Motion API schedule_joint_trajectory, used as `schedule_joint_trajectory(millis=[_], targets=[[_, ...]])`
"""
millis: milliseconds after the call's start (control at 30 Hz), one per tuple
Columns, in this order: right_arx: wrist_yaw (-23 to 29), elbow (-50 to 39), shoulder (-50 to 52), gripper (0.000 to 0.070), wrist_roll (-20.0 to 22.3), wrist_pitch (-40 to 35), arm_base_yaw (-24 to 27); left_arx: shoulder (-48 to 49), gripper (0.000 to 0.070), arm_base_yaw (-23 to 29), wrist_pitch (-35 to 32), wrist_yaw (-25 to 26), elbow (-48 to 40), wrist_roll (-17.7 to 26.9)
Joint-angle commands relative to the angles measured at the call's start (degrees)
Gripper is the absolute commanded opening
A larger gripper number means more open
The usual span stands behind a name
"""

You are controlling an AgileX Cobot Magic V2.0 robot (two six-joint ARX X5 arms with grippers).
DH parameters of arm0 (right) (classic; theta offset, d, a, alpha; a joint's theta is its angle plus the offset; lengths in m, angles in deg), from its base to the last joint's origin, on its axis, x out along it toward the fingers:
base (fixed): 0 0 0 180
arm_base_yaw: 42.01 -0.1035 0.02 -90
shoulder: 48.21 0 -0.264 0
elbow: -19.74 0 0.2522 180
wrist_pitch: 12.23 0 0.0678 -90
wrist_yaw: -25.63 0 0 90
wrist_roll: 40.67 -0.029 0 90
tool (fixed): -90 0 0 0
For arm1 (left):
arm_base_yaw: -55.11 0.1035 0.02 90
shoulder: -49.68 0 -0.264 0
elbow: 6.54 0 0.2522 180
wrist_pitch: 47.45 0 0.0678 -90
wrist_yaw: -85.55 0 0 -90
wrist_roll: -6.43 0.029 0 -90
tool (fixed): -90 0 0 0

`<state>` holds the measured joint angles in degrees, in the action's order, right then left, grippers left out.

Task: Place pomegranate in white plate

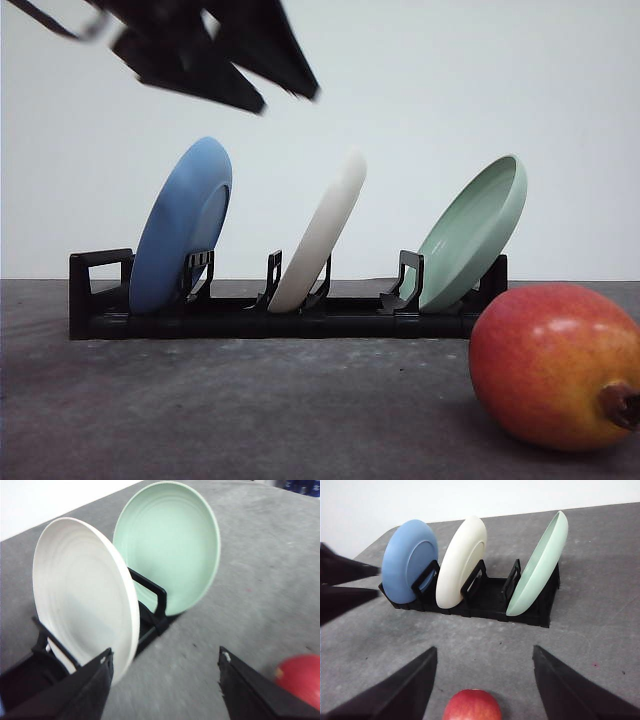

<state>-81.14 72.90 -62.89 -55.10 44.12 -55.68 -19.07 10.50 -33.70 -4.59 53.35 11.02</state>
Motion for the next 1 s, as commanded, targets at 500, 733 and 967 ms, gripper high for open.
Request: schedule_joint_trajectory(millis=[500, 733, 967], targets=[[-0.4, 0.9, -0.2, 0.0384, -0.6, -0.5, -0.2, -23.3, 0.0401, -2.0, -25.3, -11.5, 3.4, 0.1], [-0.4, 0.8, -0.2, 0.0384, -0.6, -0.5, -0.2, -28.7, 0.0389, -1.2, -25.3, -15.3, 7.2, -3.0], [-0.4, 0.9, -0.2, 0.0384, -0.6, -0.5, -0.2, -29.6, 0.0148, -0.7, -24.5, -15.2, 7.7, -4.2]])
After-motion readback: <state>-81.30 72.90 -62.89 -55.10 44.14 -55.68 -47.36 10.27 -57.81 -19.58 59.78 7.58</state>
